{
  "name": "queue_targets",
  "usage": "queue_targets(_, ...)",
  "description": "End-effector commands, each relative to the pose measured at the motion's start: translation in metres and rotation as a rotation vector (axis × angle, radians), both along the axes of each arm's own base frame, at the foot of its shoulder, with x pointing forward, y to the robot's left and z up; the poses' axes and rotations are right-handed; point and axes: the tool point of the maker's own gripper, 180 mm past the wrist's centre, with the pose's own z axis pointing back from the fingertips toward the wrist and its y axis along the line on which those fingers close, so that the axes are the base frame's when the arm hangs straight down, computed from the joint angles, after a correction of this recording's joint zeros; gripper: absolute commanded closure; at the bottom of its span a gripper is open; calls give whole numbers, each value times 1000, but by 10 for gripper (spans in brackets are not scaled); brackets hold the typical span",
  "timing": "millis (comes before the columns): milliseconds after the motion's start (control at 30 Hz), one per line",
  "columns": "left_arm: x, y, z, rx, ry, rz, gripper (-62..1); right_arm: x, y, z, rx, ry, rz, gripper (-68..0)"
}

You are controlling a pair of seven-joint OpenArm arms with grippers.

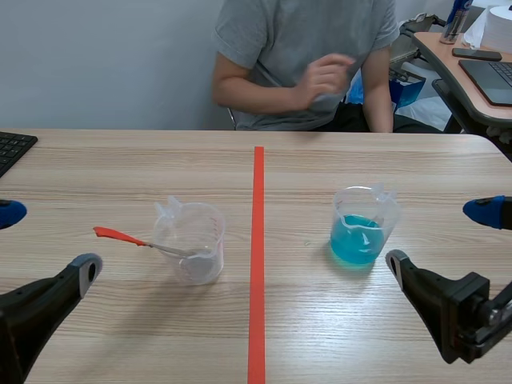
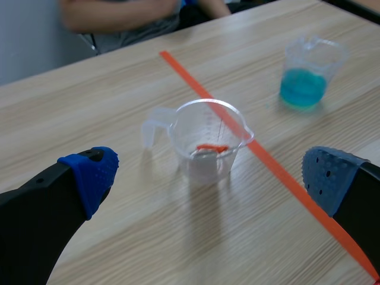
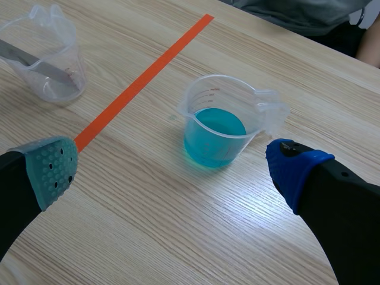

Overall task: Do the redox reaction experiment.
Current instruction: 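Lift the metal plate out of the left beaker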

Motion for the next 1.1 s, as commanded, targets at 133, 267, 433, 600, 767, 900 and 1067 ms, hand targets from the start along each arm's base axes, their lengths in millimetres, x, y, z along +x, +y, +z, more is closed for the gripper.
queue_targets(133,-19,34,-29,51,101,76,-623,4,1,10,0,-36,8,-679)
queue_targets(267,-37,63,-58,92,187,150,-623,5,1,10,0,-38,9,-679)
queue_targets(433,-65,98,-92,131,288,233,-623,6,2,11,-20,-44,26,-679)
queue_targets(600,-91,128,-118,158,363,305,-623,13,4,17,-30,-74,37,-679)
queue_targets(767,-109,148,-130,157,388,353,-623,22,6,27,-34,-116,53,-679)
queue_targets(900,-121,154,-145,157,432,374,-623,27,19,32,-38,-144,110,-679)
queue_targets(1067,-134,152,-171,148,498,383,-623,32,44,34,-55,-179,187,-679)
